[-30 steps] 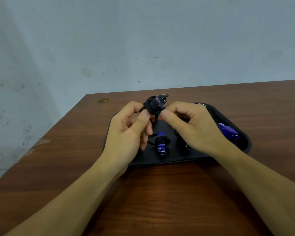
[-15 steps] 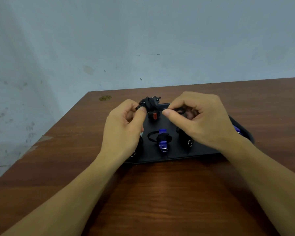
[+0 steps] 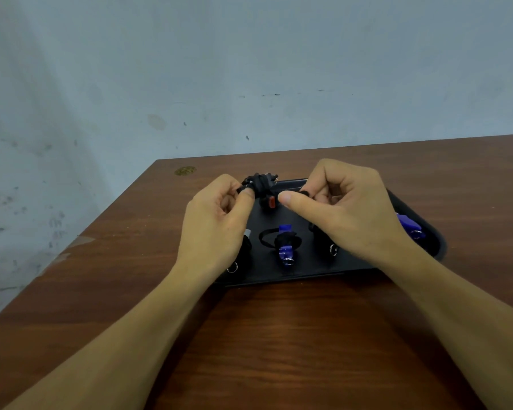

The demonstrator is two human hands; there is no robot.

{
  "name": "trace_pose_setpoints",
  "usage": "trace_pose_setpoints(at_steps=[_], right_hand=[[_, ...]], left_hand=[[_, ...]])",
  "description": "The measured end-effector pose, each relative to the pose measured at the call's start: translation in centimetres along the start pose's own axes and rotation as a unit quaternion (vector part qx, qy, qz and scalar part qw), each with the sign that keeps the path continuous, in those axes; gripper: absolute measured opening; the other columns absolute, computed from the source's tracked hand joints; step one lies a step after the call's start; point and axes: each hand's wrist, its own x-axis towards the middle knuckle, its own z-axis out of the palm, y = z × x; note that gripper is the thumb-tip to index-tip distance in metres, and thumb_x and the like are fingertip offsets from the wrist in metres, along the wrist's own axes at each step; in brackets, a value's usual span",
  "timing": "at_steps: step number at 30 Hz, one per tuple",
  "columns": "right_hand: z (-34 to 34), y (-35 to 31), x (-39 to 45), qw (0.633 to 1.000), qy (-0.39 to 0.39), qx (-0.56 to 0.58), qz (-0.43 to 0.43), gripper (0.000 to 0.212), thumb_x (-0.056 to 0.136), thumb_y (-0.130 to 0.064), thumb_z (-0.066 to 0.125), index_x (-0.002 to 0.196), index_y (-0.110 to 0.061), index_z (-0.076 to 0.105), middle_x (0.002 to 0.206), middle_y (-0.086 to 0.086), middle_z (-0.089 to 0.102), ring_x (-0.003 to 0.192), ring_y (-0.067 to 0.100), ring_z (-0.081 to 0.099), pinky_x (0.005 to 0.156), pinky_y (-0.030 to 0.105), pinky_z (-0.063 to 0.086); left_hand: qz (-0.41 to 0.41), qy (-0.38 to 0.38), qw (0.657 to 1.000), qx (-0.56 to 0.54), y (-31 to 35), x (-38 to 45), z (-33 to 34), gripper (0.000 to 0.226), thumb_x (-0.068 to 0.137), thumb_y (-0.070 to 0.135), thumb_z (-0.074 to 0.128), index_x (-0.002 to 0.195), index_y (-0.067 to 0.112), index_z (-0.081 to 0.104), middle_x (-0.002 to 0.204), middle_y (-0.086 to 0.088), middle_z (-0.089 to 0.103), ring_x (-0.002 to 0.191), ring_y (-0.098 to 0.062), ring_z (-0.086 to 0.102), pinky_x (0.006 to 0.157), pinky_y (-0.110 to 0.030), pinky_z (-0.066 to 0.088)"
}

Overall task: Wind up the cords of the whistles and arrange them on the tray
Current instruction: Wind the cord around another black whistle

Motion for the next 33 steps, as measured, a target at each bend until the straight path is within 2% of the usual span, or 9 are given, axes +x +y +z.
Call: trace_pose_setpoints(at_steps=[3, 6, 14, 20, 24, 26, 28, 30, 33], right_hand=[[0.1, -0.2, 0.2, 0.998, 0.017, 0.049, 0.039, 0.025, 0.082, -0.022, 0.081, 0.067, -0.018, 0.061, 0.054, 0.001, 0.047, 0.051, 0.009, 0.042, 0.051, 0.018, 0.039], [0.4, -0.8, 0.4, 0.982, 0.028, 0.157, 0.103, 0.023, 0.080, -0.018, 0.080, 0.066, -0.017, 0.062, 0.051, -0.006, 0.051, 0.045, 0.008, 0.041, 0.047, 0.018, 0.037], [0.5, -0.8, 0.7, 0.912, 0.011, 0.355, 0.207, 0.011, 0.072, -0.025, 0.076, 0.071, -0.016, 0.070, 0.048, -0.005, 0.039, 0.043, 0.008, 0.022, 0.040, 0.021, 0.018], [0.4, -0.8, 0.6, 0.929, -0.032, 0.311, 0.199, 0.009, 0.070, -0.029, 0.076, 0.074, -0.021, 0.077, 0.052, 0.002, 0.040, 0.041, 0.008, 0.025, 0.039, 0.020, 0.021], [0.5, -1.2, 0.5, 0.914, -0.048, 0.343, 0.210, 0.009, 0.073, -0.028, 0.072, 0.074, -0.019, 0.076, 0.054, -0.001, 0.045, 0.040, 0.005, 0.030, 0.039, 0.019, 0.020], [0.6, -1.4, 0.4, 0.894, -0.072, 0.383, 0.220, 0.011, 0.078, -0.026, 0.069, 0.077, -0.017, 0.074, 0.051, -0.006, 0.044, 0.040, 0.003, 0.032, 0.039, 0.018, 0.019], [1.2, -1.8, 0.0, 0.874, -0.111, 0.410, 0.235, 0.013, 0.082, -0.025, 0.066, 0.074, -0.021, 0.075, 0.053, -0.007, 0.041, 0.043, 0.003, 0.033, 0.039, 0.016, 0.021], [1.7, -1.9, -0.3, 0.863, -0.140, 0.420, 0.245, 0.020, 0.086, -0.025, 0.064, 0.070, -0.026, 0.076, 0.057, -0.006, 0.040, 0.048, 0.003, 0.034, 0.041, 0.016, 0.023], [2.2, -2.0, -0.3, 0.849, -0.134, 0.431, 0.273, 0.034, 0.093, -0.025, 0.060, 0.060, -0.027, 0.072, 0.057, -0.006, 0.040, 0.048, 0.004, 0.033, 0.041, 0.015, 0.025]], left_hand=[[0.010, -0.007, 1.000, 0.016, 0.1, -0.1, -0.1, 0.028, 0.097, 0.026, 0.058, 0.078, 0.006, 0.053, 0.062, -0.020, 0.053, 0.057, -0.034, 0.048, 0.053, -0.041, 0.038], [0.040, -0.015, 0.998, 0.054, 0.5, -0.3, 0.0, 0.029, 0.097, 0.025, 0.057, 0.075, 0.007, 0.051, 0.056, -0.008, 0.046, 0.049, -0.011, 0.036, 0.048, -0.022, 0.028], [0.164, -0.060, 0.970, 0.167, 1.5, -1.1, 0.0, 0.025, 0.098, 0.028, 0.050, 0.076, 0.024, 0.038, 0.053, 0.007, 0.040, 0.048, -0.013, 0.044, 0.046, -0.030, 0.032], [0.280, -0.054, 0.920, 0.268, 2.3, -1.5, -0.6, 0.014, 0.099, 0.024, 0.047, 0.088, 0.016, 0.050, 0.074, 0.009, 0.044, 0.062, -0.010, 0.034, 0.047, -0.037, 0.038], [0.317, -0.034, 0.912, 0.258, 2.5, -1.4, -1.0, 0.014, 0.101, 0.022, 0.047, 0.096, 0.011, 0.055, 0.094, -0.002, 0.049, 0.073, -0.015, 0.045, 0.052, -0.039, 0.047], [0.262, -0.035, 0.952, 0.153, 2.5, -1.4, -0.7, 0.009, 0.102, 0.022, 0.047, 0.100, 0.014, 0.051, 0.110, -0.003, 0.047, 0.080, -0.013, 0.050, 0.055, -0.032, 0.053], [0.125, -0.054, 0.991, -0.022, 2.7, -1.7, -0.2, 0.009, 0.103, 0.023, 0.044, 0.101, 0.015, 0.043, 0.104, -0.011, 0.049, 0.078, -0.021, 0.057, 0.052, -0.039, 0.058], [0.006, -0.090, 0.984, -0.155, 3.0, -1.8, 0.1, 0.010, 0.104, 0.025, 0.039, 0.099, 0.017, 0.035, 0.095, -0.026, 0.049, 0.071, -0.039, 0.061, 0.045, -0.048, 0.057], [-0.013, -0.110, 0.978, -0.178, 3.1, -2.0, 0.4, 0.008, 0.105, 0.025, 0.035, 0.106, 0.017, 0.035, 0.090, -0.021, 0.052, 0.065, -0.045, 0.058, 0.044, -0.046, 0.055]])
